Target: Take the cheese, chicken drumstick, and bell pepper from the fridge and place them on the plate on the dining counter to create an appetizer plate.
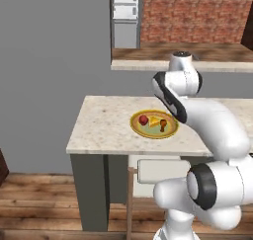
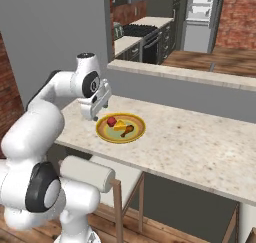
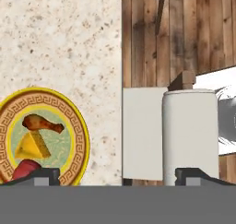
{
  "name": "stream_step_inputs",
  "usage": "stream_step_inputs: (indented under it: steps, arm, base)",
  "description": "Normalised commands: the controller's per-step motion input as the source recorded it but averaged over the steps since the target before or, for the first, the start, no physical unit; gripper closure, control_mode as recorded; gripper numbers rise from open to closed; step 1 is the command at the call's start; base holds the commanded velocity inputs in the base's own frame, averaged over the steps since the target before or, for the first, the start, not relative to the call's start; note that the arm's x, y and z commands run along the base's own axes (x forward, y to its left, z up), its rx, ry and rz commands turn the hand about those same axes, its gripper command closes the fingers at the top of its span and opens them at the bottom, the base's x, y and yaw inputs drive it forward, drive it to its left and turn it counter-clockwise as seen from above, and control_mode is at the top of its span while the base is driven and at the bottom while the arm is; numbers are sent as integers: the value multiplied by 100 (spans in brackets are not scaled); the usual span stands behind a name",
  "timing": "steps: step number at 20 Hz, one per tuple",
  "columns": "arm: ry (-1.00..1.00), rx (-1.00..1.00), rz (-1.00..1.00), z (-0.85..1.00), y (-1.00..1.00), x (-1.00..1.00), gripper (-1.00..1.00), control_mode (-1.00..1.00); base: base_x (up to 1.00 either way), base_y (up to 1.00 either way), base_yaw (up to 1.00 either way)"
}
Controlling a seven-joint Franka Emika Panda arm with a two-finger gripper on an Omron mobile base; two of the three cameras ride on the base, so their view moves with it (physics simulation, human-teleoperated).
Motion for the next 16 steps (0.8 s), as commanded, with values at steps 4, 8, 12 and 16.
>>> stream_step_inputs:
  steps: [4,8,12,16]
  arm:
    - [-39,-19,8,29,51,-100,-100,-100]
    - [-37,-25,10,22,62,-90,-100,-100]
    - [-19,-31,7,28,80,-45,-100,-100]
    - [-16,-34,7,40,85,-32,-100,-100]
  base:
    - [0,0,0]
    - [0,0,0]
    - [0,0,0]
    - [0,0,0]
